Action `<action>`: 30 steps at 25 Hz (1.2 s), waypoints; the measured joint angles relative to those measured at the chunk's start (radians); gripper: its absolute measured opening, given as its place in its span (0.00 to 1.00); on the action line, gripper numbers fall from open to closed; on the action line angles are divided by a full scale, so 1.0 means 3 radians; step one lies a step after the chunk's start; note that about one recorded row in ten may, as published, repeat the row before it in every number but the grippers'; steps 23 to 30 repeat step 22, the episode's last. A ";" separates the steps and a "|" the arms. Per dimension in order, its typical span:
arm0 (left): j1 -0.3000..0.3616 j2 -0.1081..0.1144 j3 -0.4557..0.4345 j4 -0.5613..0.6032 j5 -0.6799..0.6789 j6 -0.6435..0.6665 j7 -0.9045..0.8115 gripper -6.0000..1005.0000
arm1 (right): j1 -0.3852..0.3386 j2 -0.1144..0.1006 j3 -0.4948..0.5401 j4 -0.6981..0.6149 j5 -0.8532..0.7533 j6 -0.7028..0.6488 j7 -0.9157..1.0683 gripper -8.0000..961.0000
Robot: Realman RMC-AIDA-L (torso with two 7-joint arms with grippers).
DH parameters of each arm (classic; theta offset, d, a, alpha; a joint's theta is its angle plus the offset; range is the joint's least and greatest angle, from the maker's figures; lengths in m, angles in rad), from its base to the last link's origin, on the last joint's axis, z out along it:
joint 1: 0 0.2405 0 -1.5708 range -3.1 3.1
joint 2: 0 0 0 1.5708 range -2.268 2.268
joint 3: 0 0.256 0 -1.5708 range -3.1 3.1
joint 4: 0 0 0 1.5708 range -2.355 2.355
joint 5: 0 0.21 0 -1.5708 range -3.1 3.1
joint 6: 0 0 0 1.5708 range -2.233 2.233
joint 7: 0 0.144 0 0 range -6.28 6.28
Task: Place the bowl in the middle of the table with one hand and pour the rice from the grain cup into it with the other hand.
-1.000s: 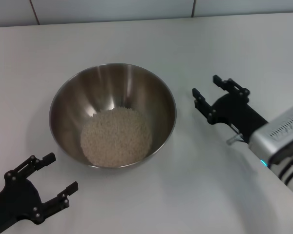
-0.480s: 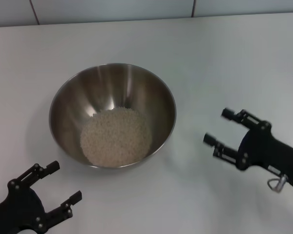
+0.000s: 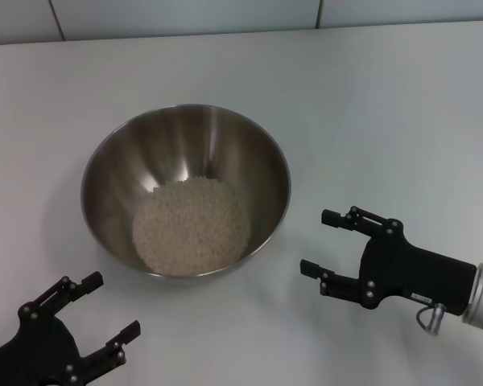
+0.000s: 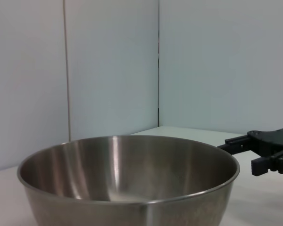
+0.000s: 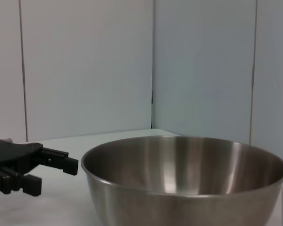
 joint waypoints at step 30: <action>0.0004 -0.0003 0.0046 0.0024 -0.0001 -0.0008 0.0047 0.81 | 0.0080 -0.0005 -0.0087 0.0074 -0.0017 0.0070 -0.0003 0.80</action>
